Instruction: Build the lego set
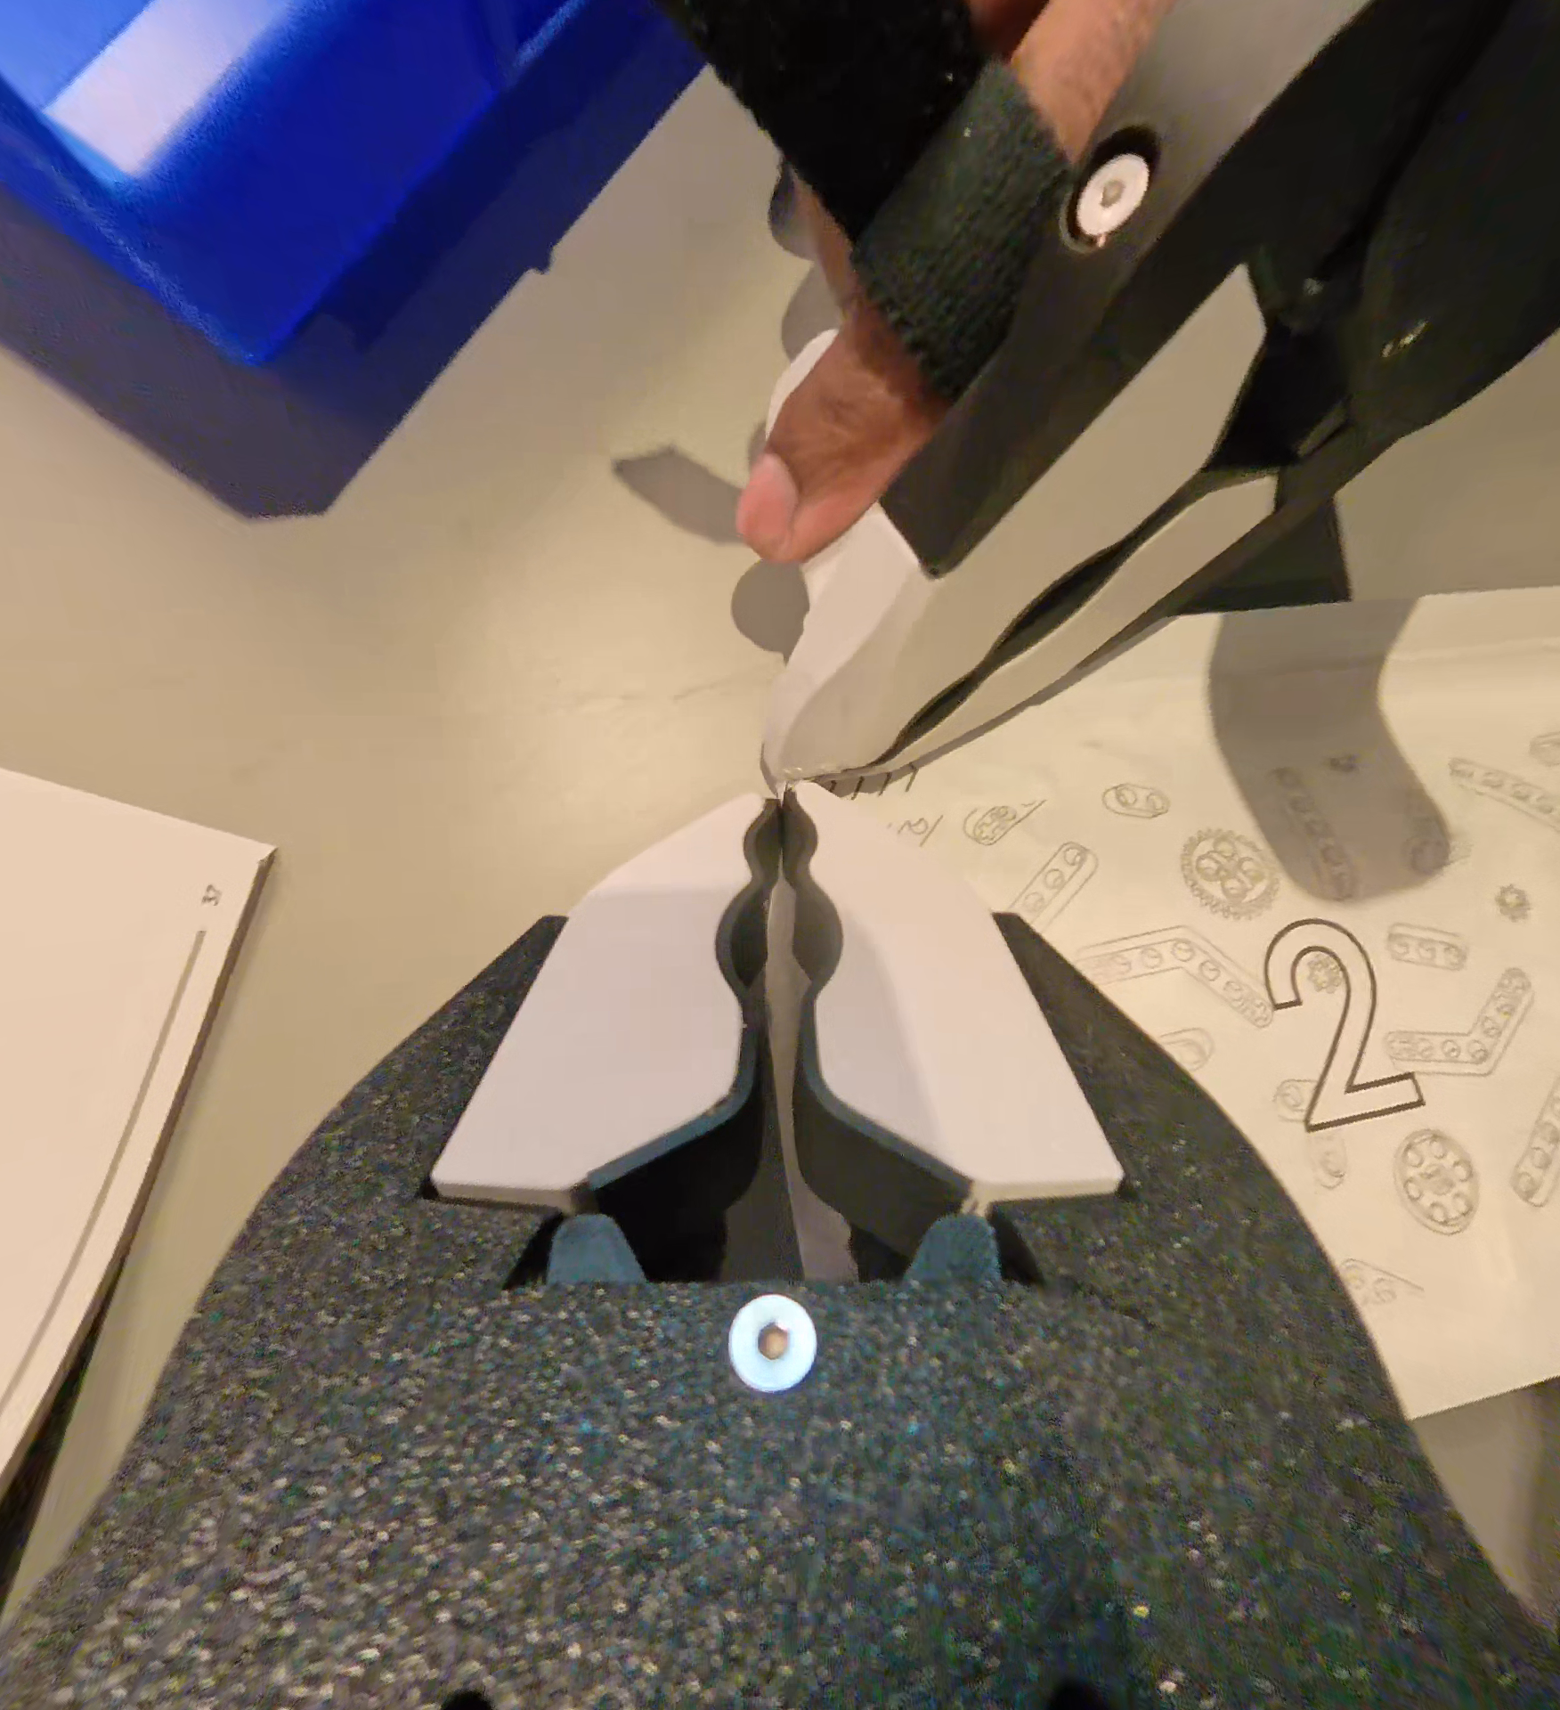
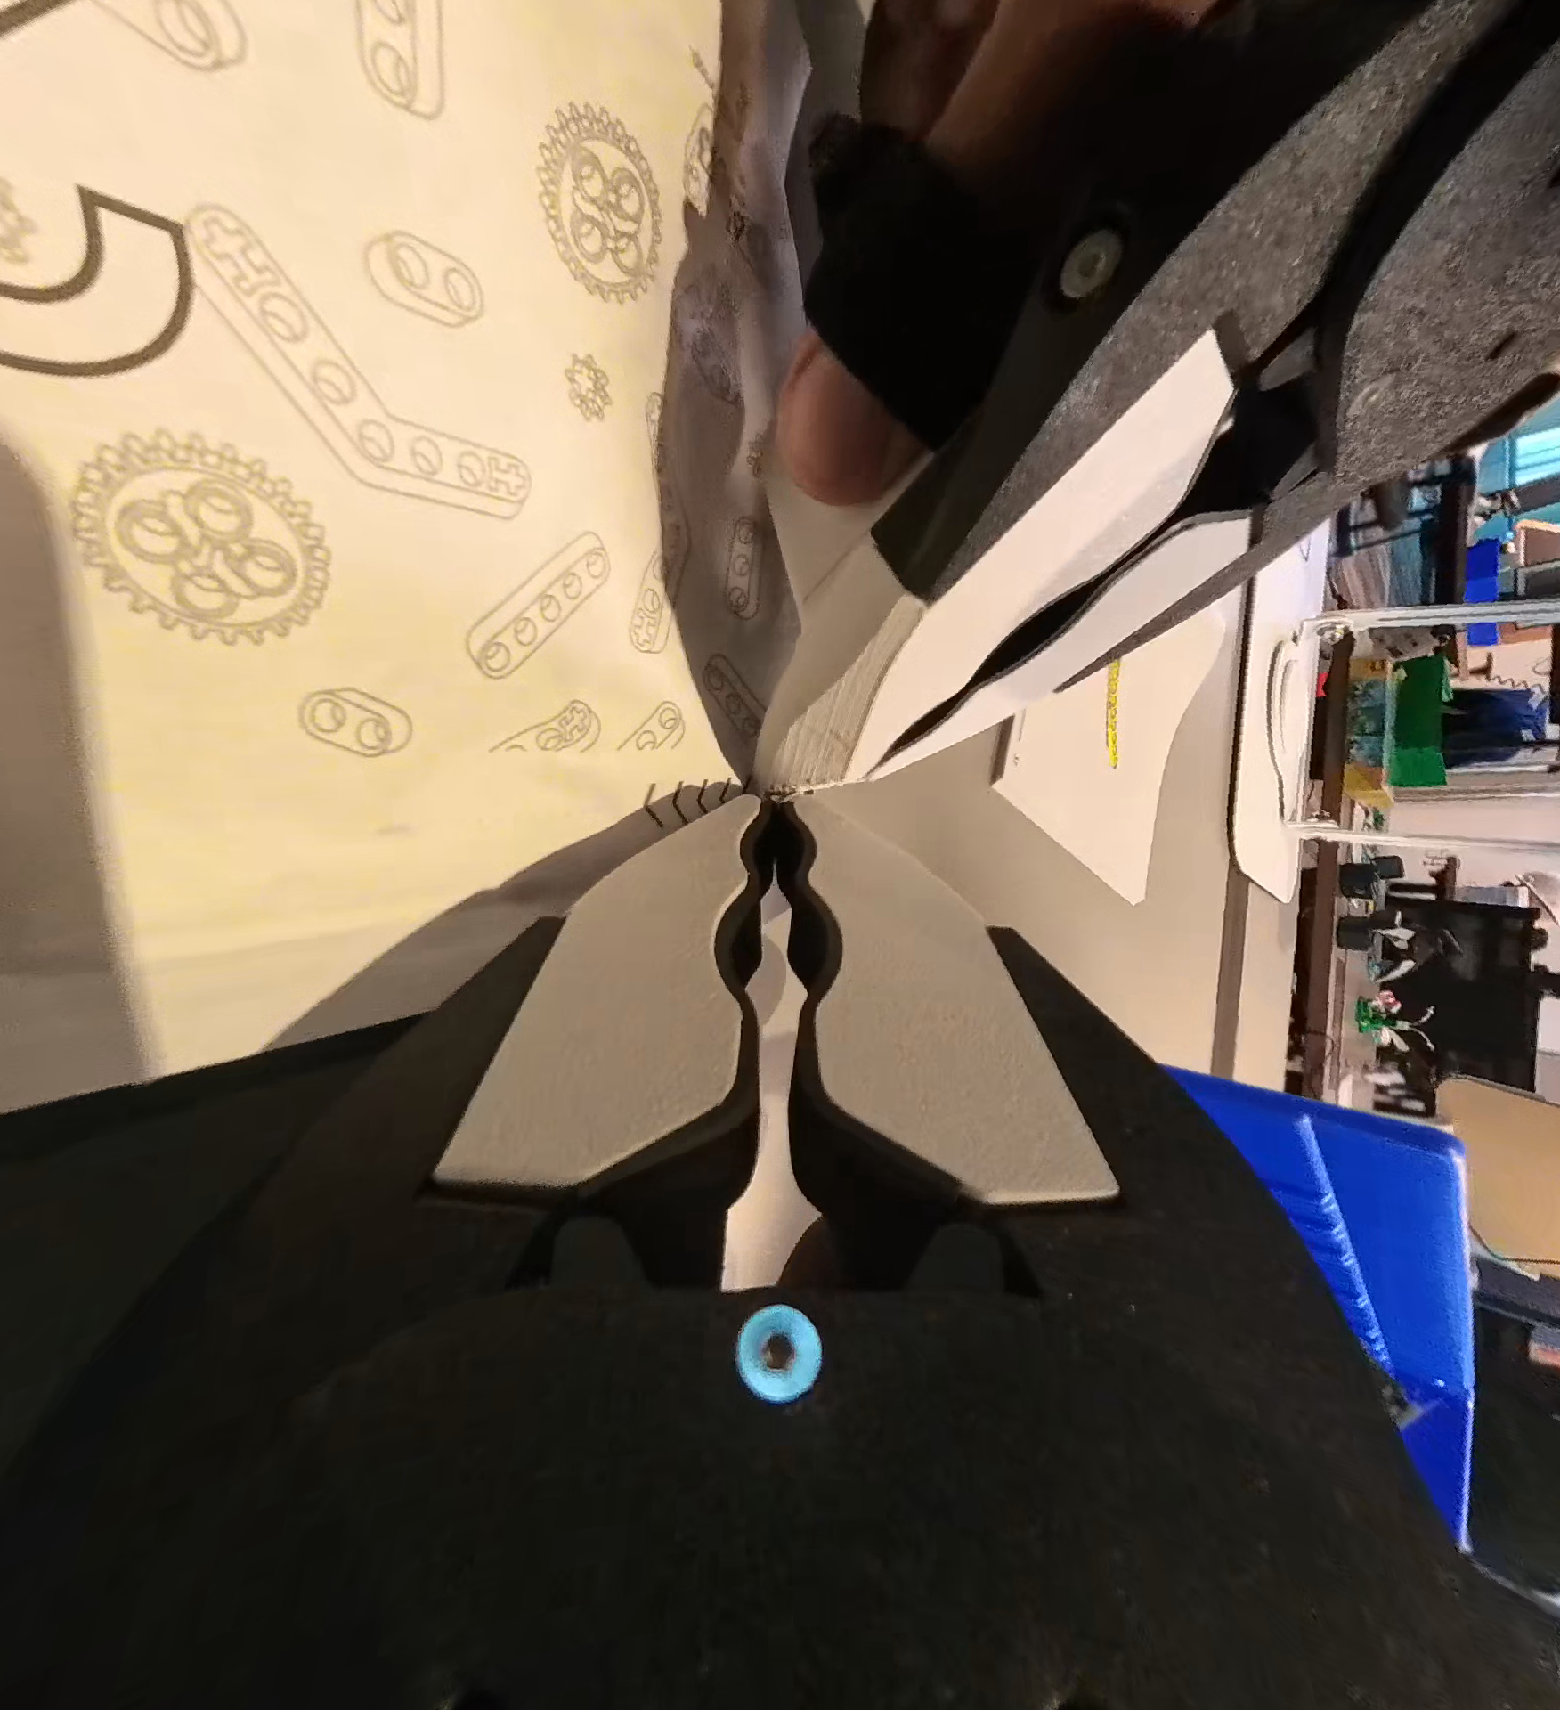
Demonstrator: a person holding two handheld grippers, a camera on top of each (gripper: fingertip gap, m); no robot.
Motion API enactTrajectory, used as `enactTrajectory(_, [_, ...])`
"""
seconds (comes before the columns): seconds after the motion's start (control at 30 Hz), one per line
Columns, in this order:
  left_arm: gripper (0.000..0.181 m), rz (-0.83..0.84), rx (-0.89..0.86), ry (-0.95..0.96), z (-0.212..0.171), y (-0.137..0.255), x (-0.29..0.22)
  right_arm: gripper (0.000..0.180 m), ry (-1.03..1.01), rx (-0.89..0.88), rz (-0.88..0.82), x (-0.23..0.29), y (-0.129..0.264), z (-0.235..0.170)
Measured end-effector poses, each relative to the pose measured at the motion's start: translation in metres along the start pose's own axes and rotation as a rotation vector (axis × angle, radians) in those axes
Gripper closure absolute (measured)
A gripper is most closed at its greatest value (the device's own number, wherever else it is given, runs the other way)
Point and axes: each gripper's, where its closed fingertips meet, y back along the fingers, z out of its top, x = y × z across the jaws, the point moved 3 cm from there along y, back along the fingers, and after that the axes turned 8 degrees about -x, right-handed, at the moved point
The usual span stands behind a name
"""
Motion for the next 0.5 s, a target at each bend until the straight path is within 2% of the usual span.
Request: enactTrajectory(0.5, [0.179,-0.055,-0.007,-0.1,0.006,-0.012,-0.021,0.179,0.084,-0.096,0.011,0.017,0.022,-0.001])
